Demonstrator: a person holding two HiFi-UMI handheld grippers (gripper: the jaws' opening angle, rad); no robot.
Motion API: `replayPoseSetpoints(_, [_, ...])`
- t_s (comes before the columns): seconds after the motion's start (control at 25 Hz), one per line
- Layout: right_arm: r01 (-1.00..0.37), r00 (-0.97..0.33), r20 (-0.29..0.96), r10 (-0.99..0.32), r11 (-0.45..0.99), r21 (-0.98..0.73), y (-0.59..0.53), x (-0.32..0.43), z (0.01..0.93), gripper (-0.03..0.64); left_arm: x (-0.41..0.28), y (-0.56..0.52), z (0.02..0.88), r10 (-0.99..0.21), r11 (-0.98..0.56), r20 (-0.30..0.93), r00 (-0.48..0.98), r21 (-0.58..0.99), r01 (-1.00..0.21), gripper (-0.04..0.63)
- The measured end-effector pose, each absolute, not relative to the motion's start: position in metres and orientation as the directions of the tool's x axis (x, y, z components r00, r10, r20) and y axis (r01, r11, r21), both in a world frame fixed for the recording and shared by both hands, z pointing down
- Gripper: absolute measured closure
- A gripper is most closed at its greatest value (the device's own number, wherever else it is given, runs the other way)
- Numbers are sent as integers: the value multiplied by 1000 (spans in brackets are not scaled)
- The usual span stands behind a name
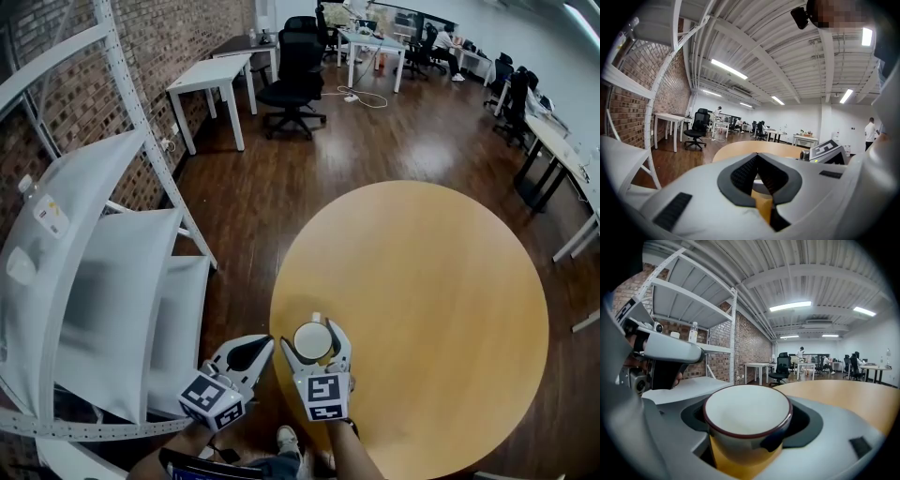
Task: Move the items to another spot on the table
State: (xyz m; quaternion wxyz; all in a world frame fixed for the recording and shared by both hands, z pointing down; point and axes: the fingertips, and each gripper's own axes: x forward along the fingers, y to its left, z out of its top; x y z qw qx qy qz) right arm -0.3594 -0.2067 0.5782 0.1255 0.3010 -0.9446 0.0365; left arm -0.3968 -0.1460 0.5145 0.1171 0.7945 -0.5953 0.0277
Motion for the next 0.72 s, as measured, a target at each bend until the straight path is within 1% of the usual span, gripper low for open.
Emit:
replayPoseSetpoints(0.2, [-560, -804, 230, -548, 828, 15, -203, -352, 544, 199, -391, -148, 498, -951, -242, 163, 264, 141, -960, 591])
replayPoseSetpoints(0.44, [-542, -824, 191, -534, 840, 11, -194, -342, 481, 199, -388, -145, 469, -964, -218, 127, 233, 120, -968, 591])
replayPoseSetpoints(0.6, [-547, -825, 156, -543, 837, 20, -188, -329, 439, 199, -379, -143, 447, -972, -205, 86, 218, 147, -968, 591])
replayPoseSetpoints(0.72, [-545, -829, 129, -545, 838, 39, -183, -322, 412, 199, -370, -141, 426, -974, -215, 43, 221, 118, -969, 591])
